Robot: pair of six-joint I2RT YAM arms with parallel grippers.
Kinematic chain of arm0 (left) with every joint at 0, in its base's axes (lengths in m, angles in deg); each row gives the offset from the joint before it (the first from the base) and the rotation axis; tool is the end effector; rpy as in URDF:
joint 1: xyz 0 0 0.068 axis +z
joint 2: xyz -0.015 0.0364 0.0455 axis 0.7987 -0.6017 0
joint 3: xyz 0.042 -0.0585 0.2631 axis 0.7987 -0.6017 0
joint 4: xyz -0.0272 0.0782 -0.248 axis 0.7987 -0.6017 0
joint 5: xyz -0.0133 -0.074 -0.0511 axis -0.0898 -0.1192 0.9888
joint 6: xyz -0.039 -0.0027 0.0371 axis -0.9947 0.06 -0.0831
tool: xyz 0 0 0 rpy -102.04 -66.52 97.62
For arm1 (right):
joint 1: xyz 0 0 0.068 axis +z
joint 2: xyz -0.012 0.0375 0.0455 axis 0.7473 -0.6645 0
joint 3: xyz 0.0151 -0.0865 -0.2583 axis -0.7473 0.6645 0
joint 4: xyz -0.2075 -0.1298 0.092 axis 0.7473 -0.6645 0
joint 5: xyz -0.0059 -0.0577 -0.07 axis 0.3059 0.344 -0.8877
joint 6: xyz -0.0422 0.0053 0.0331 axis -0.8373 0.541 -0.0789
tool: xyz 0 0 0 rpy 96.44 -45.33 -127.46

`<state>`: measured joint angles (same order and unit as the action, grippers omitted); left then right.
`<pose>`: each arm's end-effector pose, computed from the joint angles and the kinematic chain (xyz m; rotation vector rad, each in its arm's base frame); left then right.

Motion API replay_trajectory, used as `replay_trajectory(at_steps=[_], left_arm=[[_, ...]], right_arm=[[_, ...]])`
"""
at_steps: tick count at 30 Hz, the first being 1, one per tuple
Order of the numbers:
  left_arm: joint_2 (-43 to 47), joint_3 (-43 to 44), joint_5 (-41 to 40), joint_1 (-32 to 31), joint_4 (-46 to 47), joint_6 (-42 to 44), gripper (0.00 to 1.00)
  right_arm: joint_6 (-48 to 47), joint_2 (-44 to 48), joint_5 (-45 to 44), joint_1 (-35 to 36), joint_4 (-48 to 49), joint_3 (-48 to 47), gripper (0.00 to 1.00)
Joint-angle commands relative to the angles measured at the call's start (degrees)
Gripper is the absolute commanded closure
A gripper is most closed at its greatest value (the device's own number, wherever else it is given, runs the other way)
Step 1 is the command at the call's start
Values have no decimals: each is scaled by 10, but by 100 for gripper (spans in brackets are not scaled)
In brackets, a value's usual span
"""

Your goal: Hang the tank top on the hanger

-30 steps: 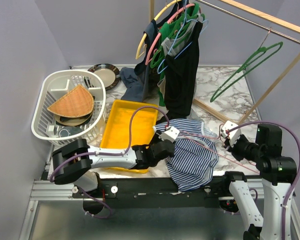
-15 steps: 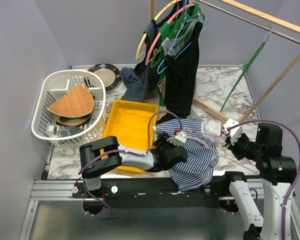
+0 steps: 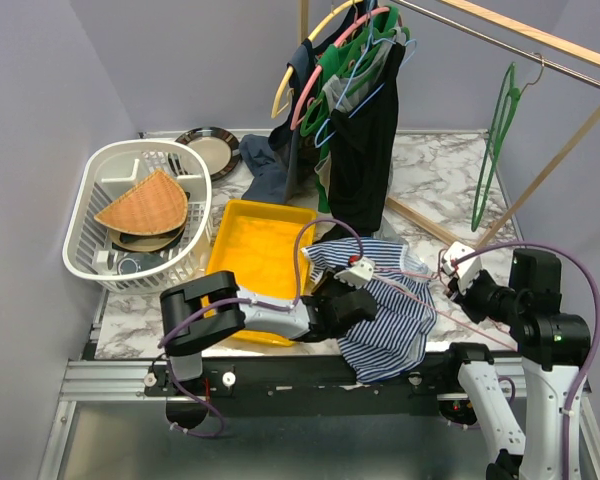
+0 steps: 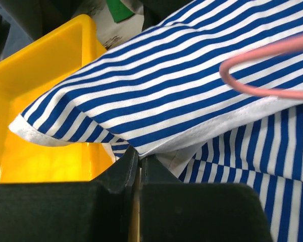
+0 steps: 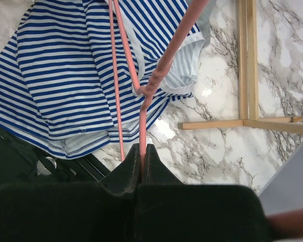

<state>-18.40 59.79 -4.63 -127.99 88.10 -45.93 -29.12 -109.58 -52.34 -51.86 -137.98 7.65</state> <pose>0.1205 -0.3293 0.1533 0.4918 1.8422 0.1745 0.0560 0.0132 0.3401 -1.0384 2.0403 0.1390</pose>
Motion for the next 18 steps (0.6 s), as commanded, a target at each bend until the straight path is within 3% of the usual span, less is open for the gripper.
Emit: replay_trajectory(at_steps=[1, 7, 18], left_arm=[[79, -24, 57, 4, -12, -19, 99], [112, -25, 189, 19, -58, -23, 91], [117, -23, 284, 55, -84, -34, 75]], right_arm=[[-31, 10, 34, -4, -29, 2, 99], [-72, 9, 91, -4, -67, -12, 99], [-80, 7, 112, -4, -65, 20, 99]])
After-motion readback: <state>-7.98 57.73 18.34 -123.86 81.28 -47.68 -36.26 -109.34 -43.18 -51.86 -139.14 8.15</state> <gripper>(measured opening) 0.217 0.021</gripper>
